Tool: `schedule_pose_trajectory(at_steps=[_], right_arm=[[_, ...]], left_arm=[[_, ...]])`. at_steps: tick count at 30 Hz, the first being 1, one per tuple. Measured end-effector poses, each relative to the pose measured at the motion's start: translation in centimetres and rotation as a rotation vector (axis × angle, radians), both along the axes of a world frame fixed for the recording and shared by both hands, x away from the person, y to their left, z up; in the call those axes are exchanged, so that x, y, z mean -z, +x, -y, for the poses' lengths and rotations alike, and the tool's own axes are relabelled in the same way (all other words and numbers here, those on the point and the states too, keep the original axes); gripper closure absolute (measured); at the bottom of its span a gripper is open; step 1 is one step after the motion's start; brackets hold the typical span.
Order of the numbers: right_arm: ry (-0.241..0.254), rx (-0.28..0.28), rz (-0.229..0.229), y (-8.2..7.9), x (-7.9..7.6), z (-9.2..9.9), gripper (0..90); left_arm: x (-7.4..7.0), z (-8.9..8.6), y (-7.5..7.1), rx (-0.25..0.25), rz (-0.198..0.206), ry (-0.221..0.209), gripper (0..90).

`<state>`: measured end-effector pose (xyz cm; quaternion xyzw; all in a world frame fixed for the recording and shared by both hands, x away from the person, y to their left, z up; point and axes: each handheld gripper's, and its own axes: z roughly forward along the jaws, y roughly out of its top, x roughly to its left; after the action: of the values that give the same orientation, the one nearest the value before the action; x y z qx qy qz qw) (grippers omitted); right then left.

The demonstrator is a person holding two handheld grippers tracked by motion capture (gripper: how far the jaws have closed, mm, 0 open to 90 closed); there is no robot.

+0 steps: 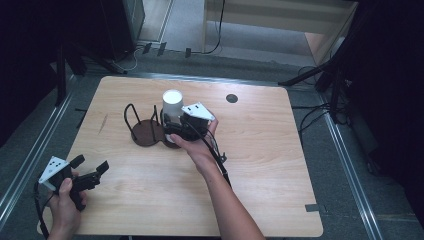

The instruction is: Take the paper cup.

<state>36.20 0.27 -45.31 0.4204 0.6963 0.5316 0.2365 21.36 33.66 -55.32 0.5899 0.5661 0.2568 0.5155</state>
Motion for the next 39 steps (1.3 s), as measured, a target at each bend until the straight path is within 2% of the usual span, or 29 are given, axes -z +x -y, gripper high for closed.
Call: schedule_pose_trajectory(at_steps=[6,13,21,39], right_arm=[[-0.003,-0.001,0.008,0.5,-0.2,-0.8,12.2],[-0.001,0.011,-0.01,1.0,0.3,-1.1,12.6],[0.003,0.009,0.004,1.2,0.5,-1.5,14.0],[0.0,0.024,0.003,1.7,1.1,-2.2,23.1]], left_arm=[[0.0,0.0,0.0,0.002,-0.001,0.001,0.0],[0.0,0.0,0.0,0.003,-0.001,0.001,0.0],[0.0,0.0,0.0,0.004,-0.002,0.001,0.0],[0.0,0.0,0.0,0.005,0.0,-0.004,0.0]])
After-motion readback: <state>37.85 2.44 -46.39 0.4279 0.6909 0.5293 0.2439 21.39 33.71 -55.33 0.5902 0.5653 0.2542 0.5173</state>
